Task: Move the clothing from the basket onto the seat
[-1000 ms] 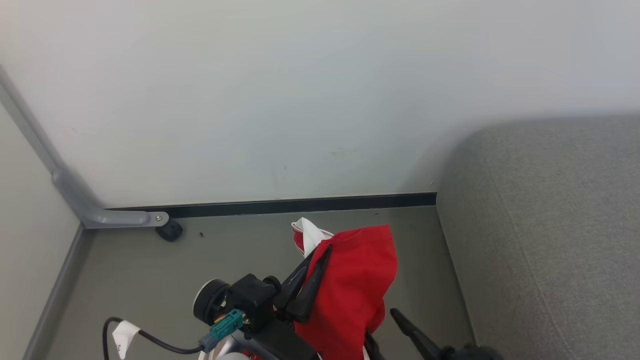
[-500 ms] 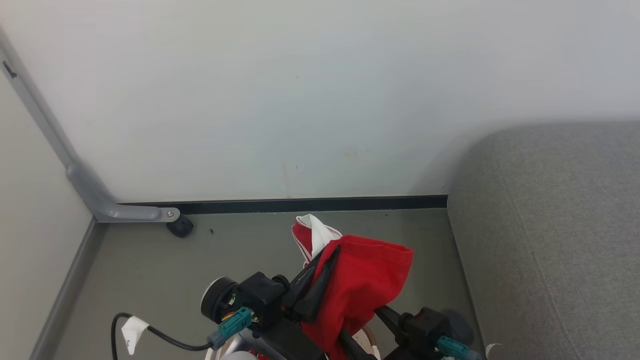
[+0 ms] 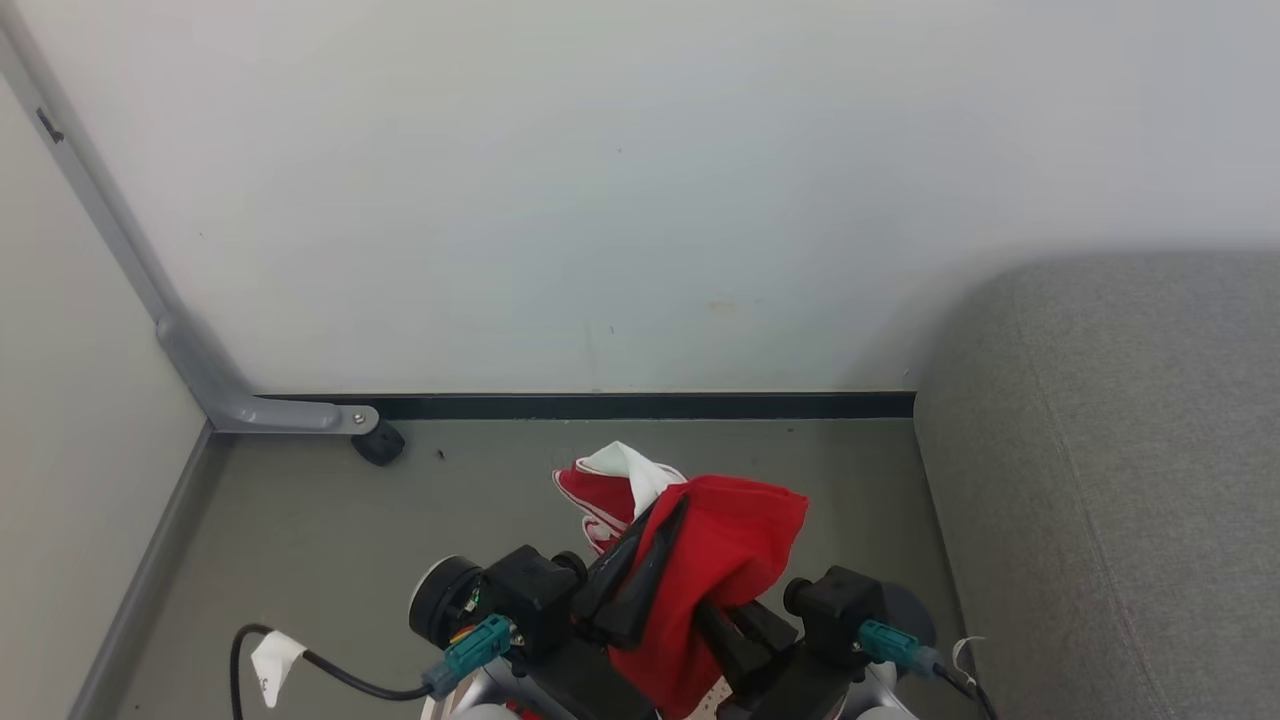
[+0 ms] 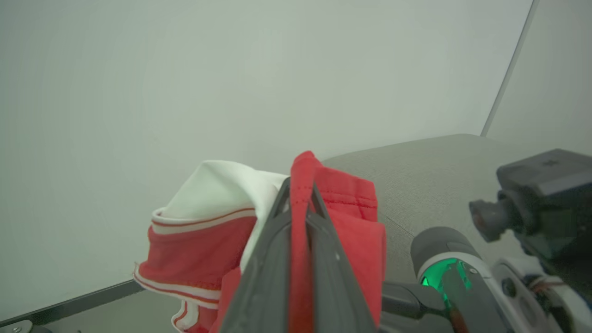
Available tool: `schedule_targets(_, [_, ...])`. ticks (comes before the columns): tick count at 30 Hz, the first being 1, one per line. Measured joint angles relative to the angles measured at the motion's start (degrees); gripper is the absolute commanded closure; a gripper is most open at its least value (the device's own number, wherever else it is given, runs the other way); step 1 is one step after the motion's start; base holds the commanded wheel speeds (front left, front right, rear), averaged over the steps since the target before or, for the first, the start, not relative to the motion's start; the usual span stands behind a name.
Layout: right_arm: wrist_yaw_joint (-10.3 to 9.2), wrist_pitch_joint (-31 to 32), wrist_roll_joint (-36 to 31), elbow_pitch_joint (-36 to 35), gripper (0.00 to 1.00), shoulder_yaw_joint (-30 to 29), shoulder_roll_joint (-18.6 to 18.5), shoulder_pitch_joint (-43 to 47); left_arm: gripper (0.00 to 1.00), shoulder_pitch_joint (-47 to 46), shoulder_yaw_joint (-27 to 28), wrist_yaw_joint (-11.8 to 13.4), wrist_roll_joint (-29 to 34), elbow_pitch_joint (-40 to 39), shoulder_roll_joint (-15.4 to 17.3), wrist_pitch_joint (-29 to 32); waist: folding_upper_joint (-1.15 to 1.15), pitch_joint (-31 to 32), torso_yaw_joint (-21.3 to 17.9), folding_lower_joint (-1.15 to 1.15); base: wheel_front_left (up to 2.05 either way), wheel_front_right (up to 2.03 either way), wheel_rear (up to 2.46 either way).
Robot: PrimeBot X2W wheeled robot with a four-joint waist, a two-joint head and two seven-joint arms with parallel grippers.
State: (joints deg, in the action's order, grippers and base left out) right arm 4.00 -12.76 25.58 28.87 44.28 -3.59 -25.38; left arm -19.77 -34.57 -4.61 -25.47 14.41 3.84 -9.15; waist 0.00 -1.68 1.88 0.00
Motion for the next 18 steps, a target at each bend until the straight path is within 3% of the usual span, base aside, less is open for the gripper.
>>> schedule_targets(8, [-0.05, -0.59, 3.26, 1.15, 1.0, 2.42, 0.0, -0.19, 1.0, 0.0, -0.05, 0.01, -0.01, 0.18, 0.0, 0.48, 0.0, -0.13, 0.12, 0.0, 0.0, 0.0, 0.0])
schedule_targets(9, [-0.05, -0.77, 3.35, 1.2, 1.0, 2.59, 0.0, -0.3, 0.93, 0.0, -0.03, 0.02, -0.01, 0.19, 0.0, 0.48, 0.0, -0.16, 0.11, 0.0, 0.0, 0.0, 0.0])
schedule_targets(11, [-0.05, -0.8, 3.85, 1.34, 1.0, 2.88, 0.0, -0.72, 0.24, 0.0, 0.01, 0.07, -0.01, 0.19, 0.0, 0.48, 0.0, -0.23, 0.06, 0.0, 0.0, 0.0, 0.0])
schedule_targets(12, [-0.05, -0.96, 4.05, 1.43, 1.0, 2.92, 0.0, -1.0, 0.0, 0.0, 0.03, 0.08, -0.01, 0.19, -0.01, 0.48, 0.0, -0.25, 0.02, 0.0, 0.0, 0.0, 0.0])
schedule_targets(18, [-0.05, -1.02, 4.7, 2.5, 1.0, 2.85, 0.0, -1.31, 0.0, 0.0, 0.26, 0.67, 0.0, 0.21, 0.01, 0.48, 0.0, -0.31, -0.31, 0.0, 0.0, 0.0, 0.0])
